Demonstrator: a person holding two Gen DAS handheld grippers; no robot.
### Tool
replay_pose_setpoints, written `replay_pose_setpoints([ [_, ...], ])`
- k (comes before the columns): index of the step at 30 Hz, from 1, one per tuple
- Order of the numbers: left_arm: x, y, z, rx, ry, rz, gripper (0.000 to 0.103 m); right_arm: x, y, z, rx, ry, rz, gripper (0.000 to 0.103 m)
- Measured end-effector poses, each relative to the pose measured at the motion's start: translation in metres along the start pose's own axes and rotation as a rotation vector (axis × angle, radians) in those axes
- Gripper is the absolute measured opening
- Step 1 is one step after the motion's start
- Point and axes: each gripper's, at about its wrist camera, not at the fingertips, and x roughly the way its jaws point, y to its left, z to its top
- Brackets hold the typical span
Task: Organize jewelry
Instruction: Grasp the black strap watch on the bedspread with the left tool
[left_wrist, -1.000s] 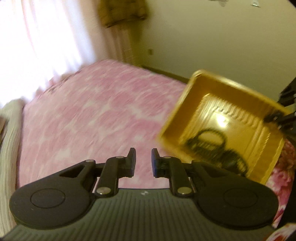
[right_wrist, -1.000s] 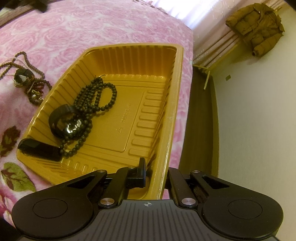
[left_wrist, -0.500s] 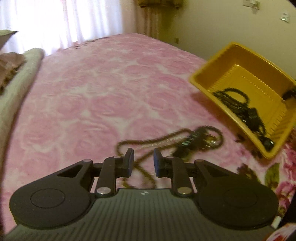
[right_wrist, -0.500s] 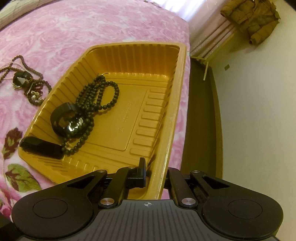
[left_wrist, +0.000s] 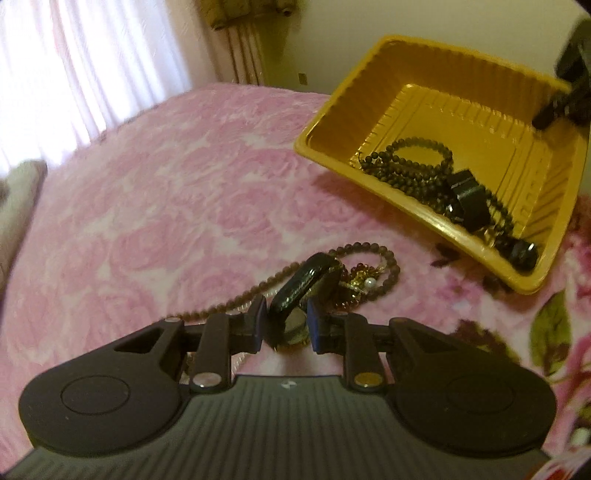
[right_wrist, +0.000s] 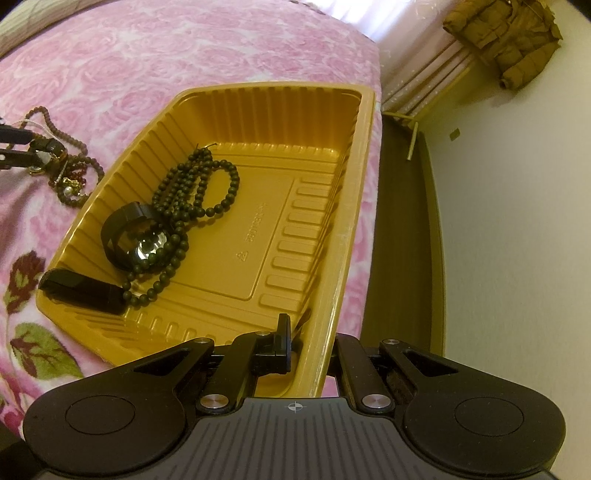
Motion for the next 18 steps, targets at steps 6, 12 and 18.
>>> replay_pose_setpoints([
  [6, 0.009, -0.015, 0.001, 0.121, 0.006, 0.066, 0.021, 0.000, 0.000, 0.000, 0.000, 0.000, 0.000, 0.005],
  [12, 0.009, -0.009, 0.002, 0.099, 0.021, 0.085, 0.012, 0.000, 0.000, 0.000, 0.000, 0.000, 0.000, 0.005],
  [18, 0.007, 0.000, 0.003, 0.042, 0.032, 0.080, 0.009, 0.001, 0.000, -0.001, -0.001, -0.001, -0.001, 0.005],
])
